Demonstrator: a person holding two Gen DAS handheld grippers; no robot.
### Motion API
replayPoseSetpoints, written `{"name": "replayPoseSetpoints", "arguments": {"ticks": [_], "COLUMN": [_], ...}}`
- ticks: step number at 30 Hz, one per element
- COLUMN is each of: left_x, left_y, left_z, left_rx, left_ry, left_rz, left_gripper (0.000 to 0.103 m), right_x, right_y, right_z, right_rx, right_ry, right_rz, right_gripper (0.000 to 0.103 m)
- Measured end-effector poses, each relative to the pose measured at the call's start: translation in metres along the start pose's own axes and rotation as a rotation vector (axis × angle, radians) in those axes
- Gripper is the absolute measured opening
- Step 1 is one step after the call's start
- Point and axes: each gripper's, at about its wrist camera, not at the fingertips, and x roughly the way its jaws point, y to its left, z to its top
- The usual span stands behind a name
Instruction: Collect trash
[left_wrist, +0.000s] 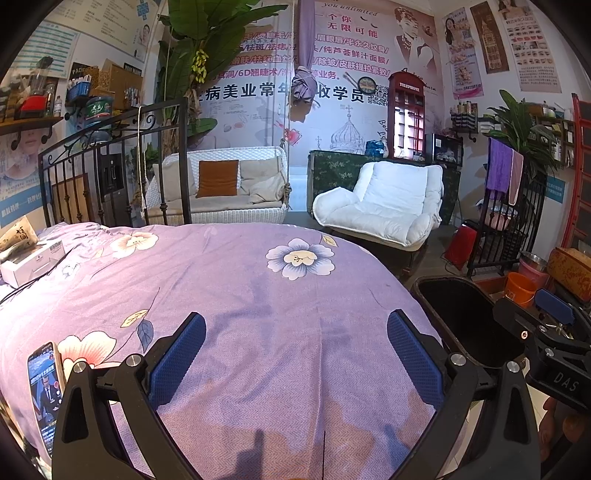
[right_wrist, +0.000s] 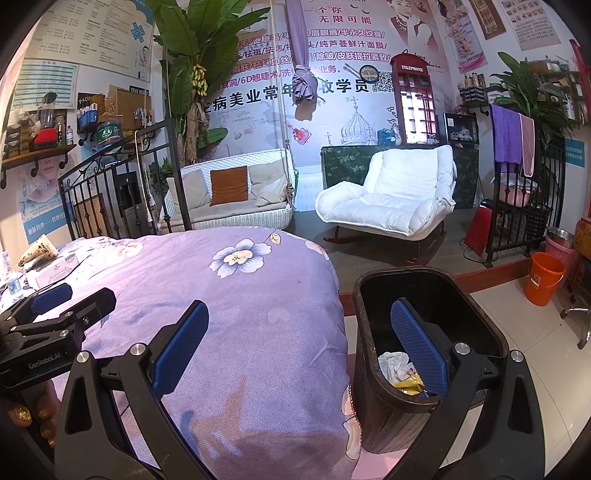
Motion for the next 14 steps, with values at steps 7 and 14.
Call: {"name": "replayPoseSetpoints", "arguments": {"ticks": [7,14], "left_x": [0.0008,0.0010], "left_y": [-0.0046,-0.0081], "left_z": [-0.0026,-0.0040], "left_rx": [0.002,0.000], "left_ry": [0.007,0.010], "left_rz": [-0.011,-0.010], "left_gripper": [0.098,0.098], "right_x": [0.0018,0.0021], "right_y": [0.0026,0.0038], "right_z": [-0.0037,-0.0047], "right_rx": [0.005,0.005], "right_ry": [0.001,0.003], "right_rz": [-0.001,0.000], "right_gripper": [0.098,0.098]}}
